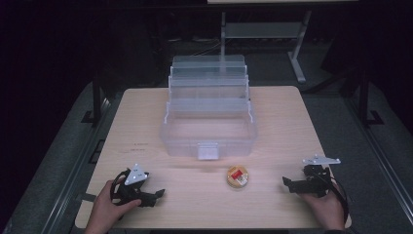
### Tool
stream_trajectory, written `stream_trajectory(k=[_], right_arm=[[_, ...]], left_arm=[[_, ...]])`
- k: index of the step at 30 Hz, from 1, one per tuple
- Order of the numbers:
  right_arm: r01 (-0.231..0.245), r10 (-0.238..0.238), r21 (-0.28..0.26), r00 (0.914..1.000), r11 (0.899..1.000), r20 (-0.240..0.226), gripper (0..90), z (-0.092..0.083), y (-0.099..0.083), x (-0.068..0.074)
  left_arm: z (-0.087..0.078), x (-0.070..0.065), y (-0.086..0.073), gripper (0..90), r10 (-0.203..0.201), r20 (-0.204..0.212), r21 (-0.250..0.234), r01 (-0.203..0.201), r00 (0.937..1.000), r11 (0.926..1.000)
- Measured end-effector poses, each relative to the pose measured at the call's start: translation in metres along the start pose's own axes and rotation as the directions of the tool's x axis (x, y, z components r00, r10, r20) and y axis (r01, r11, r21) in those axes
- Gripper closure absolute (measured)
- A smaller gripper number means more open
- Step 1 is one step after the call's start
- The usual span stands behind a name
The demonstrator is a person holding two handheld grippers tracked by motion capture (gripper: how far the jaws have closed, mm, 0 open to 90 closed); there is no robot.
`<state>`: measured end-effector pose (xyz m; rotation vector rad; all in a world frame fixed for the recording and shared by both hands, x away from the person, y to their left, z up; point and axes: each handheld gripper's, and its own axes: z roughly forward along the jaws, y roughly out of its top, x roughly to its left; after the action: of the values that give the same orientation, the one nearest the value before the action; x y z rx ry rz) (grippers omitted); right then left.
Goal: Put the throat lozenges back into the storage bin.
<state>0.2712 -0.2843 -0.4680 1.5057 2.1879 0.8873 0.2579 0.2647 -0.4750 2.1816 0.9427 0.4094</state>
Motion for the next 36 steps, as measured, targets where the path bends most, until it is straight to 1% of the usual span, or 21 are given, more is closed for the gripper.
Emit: stream_trajectory(k=[7, 14, 15, 20, 21, 23, 24, 25, 27, 29, 34, 36], right_arm=[[0.004, -0.004, 0.000, 0.9998, 1.000, -0.017, 0.2, -0.006, 0.002, 0.003], [0.021, -0.021, 0.004, 0.9993, 1.000, -0.030, 0.2, -0.009, 0.005, 0.007], [0.031, -0.031, 0.000, 0.9990, 1.000, -0.033, 0.2, -0.009, 0.005, 0.007], [0.037, -0.037, -0.003, 0.9986, 0.999, -0.038, 0.2, -0.012, 0.008, 0.010], [0.043, -0.044, -0.004, 0.9982, 0.999, -0.040, 0.2, -0.012, 0.008, 0.010], [0.041, -0.041, -0.001, 0.9982, 0.999, -0.043, 0.2, -0.012, 0.009, 0.012], [0.053, -0.053, -0.001, 0.9976, 0.999, -0.044, 0.2, -0.012, 0.009, 0.012], [0.049, -0.049, 0.002, 0.9978, 0.999, -0.044, 0.2, -0.012, 0.010, 0.013], [0.059, -0.059, 0.000, 0.9971, 0.998, -0.049, 0.2, -0.012, 0.011, 0.015], [0.059, -0.058, 0.006, 0.9970, 0.998, -0.051, 0.2, -0.012, 0.012, 0.016], [0.078, -0.078, 0.003, 0.9951, 0.997, -0.061, 0.2, -0.011, 0.015, 0.021], [0.078, -0.077, 0.006, 0.9949, 0.997, -0.065, 0.2, -0.011, 0.016, 0.023]], left_arm=[[0.000, 0.000, 0.000, 10.8, -0.001, 0.000, -0.001, 0.001, 1.0000, 1.0000], [0.000, 0.000, 0.000, 10.7, 0.000, 0.000, 0.000, 0.000, 1.0000, 1.0000], [0.000, 0.000, 0.000, 10.8, -0.001, 0.000, -0.001, 0.001, 1.0000, 1.0000], [0.000, 0.000, 0.000, 10.8, 0.000, 0.000, -0.001, 0.000, 1.0000, 1.0000], [0.000, 0.000, 0.000, 10.7, 0.000, 0.000, -0.001, 0.000, 1.0000, 1.0000], [0.000, 0.000, 0.000, 10.8, -0.001, 0.000, 0.000, 0.001, 1.0000, 1.0000], [0.000, 0.000, 0.000, 10.8, -0.001, 0.000, -0.001, 0.001, 1.0000, 1.0000], [0.000, 0.000, 0.000, 10.8, 0.000, 0.000, 0.000, 0.000, 1.0000, 1.0000], [0.000, 0.000, 0.000, 10.8, 0.001, 0.000, 0.001, -0.001, 1.0000, 1.0000], [0.000, 0.000, 0.000, 10.7, 0.001, 0.000, 0.001, -0.001, 1.0000, 1.0000], [0.000, 0.000, 0.000, 10.8, 0.004, 0.000, 0.003, -0.004, 1.0000, 1.0000], [0.000, 0.000, 0.000, 10.8, 0.003, 0.000, 0.003, -0.003, 1.0000, 1.0000]])
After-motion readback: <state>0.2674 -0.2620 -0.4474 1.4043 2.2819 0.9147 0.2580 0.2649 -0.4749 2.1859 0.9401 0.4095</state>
